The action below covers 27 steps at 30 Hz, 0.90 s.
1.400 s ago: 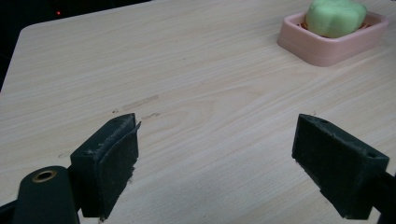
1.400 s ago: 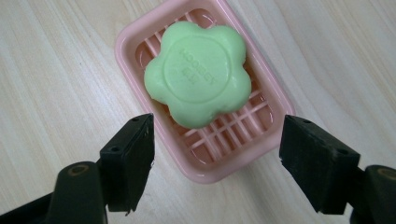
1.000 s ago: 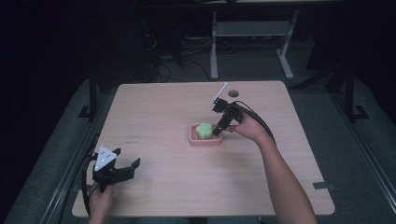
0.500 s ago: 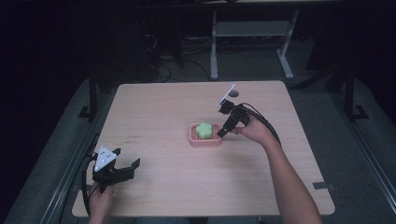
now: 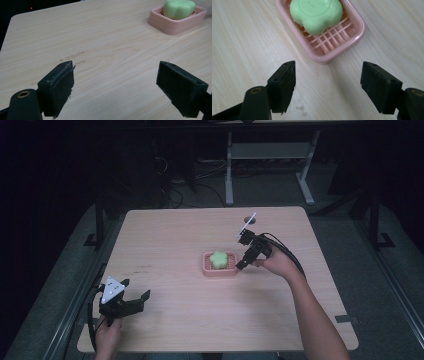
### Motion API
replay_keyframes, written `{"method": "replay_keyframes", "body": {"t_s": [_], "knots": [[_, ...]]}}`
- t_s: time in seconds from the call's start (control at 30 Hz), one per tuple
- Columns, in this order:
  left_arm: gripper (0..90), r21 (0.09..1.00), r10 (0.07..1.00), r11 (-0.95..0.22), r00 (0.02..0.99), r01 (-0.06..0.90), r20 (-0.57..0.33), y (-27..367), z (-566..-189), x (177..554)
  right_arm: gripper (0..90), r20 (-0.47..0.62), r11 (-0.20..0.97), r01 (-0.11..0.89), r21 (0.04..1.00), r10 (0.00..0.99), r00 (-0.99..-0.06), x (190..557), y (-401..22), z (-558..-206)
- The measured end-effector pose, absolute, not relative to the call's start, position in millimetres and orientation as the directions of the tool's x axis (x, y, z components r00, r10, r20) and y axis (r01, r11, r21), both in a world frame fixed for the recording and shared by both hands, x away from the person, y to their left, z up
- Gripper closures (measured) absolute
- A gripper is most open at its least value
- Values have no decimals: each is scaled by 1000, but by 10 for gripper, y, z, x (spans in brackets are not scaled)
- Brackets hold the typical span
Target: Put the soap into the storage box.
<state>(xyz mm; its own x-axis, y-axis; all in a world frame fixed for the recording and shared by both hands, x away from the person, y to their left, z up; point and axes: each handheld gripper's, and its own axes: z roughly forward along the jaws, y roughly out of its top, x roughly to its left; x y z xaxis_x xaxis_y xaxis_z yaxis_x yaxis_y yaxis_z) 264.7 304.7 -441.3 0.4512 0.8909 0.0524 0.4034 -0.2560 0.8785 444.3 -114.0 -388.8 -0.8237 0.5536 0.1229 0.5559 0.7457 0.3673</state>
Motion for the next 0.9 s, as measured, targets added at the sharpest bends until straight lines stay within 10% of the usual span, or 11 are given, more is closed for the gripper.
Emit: {"method": "replay_keyframes", "body": {"t_s": [0.9], "knots": [[143,876,892,-257,450,408,52,3034,-4419,2645,280,159,704,597,385,586,-794,4221,-1517,-4040]]}}
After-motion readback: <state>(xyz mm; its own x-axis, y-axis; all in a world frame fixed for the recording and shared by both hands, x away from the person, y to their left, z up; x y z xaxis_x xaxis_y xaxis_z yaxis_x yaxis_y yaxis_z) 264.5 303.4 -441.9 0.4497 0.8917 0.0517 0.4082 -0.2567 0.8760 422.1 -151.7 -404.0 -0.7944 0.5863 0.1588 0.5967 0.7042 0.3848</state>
